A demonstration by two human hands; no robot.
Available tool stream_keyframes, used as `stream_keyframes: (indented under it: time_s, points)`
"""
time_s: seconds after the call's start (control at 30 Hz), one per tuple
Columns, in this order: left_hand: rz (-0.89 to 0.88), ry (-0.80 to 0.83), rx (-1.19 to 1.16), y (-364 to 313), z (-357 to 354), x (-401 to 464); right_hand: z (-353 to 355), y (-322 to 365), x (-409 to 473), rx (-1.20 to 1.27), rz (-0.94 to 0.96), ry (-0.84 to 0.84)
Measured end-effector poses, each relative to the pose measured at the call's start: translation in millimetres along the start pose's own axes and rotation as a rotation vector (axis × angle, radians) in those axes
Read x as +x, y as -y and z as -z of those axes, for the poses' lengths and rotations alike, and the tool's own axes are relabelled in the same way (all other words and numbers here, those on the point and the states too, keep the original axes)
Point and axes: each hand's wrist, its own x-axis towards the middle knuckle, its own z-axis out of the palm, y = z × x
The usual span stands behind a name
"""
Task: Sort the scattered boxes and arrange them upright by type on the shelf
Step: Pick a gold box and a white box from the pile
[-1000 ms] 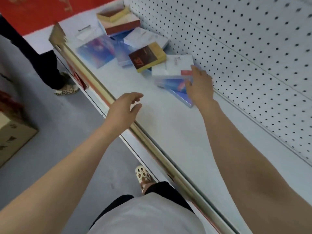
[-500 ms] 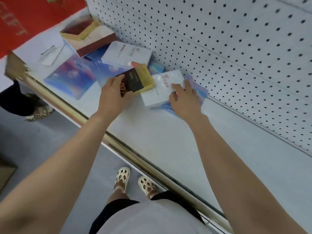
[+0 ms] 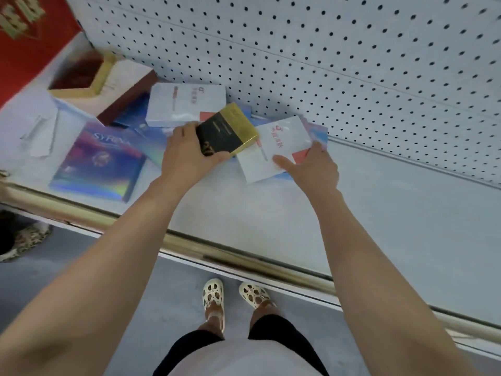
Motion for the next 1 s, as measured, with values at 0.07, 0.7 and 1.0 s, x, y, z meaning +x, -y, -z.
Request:
stream_keyframes:
  time_s: [0.07,0.7,1.0]
  points:
    - [-0.015,0.004,0.082,2.8,0.1,1.6,4.5,-1.8,-7.4,0.043,-0.071,-0.006]
    - [0.03,0.261,-0.676,-55.8,-27.9,-97.6,65.2,-103.4,-130.6,1.21,-0.237,-0.165]
    - [-0.11,0.406,-0.686,-156.2,-88.5,-224.2,124.7,-251.0,-248.2,1.139,-0.239,-0.518]
